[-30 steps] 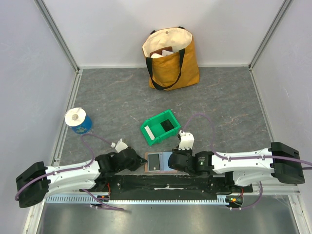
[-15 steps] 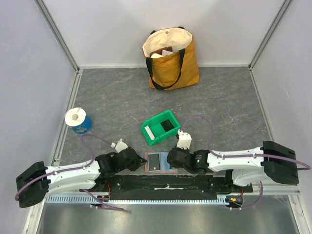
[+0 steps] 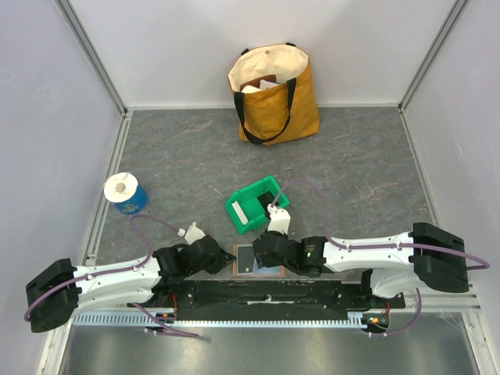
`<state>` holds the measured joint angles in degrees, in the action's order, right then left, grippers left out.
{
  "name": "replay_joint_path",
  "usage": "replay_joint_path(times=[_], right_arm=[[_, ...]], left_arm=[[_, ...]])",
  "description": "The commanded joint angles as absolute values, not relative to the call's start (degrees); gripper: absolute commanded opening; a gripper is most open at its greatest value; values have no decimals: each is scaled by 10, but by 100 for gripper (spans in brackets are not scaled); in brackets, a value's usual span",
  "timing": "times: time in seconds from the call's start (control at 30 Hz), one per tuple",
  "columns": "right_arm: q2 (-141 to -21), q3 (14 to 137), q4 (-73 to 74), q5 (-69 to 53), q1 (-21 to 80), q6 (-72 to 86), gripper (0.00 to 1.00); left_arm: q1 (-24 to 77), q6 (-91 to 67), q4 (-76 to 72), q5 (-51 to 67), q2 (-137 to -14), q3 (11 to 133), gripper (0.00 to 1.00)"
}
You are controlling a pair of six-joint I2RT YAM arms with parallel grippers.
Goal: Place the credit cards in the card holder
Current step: Turn over the card slot in the card holder.
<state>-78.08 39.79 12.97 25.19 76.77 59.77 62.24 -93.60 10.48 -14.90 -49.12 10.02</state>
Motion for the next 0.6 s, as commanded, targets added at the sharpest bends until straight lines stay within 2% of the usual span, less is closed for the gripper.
replay_joint_path(times=[0.0, 0.27, 0.4, 0.57], right_arm=[[-797, 448, 74, 230, 768, 554, 0], [-872, 506, 55, 200, 768, 516, 0], [-812, 511, 82, 218, 768, 504, 0], [-709, 444, 176, 293, 751, 575, 0]], left_arm=[[625, -938, 142, -169, -508, 89, 2], [625, -947, 139, -168, -509, 83, 2], [625, -956, 139, -169, -497, 71, 2], [625, -955, 151, -173, -482, 70, 2]])
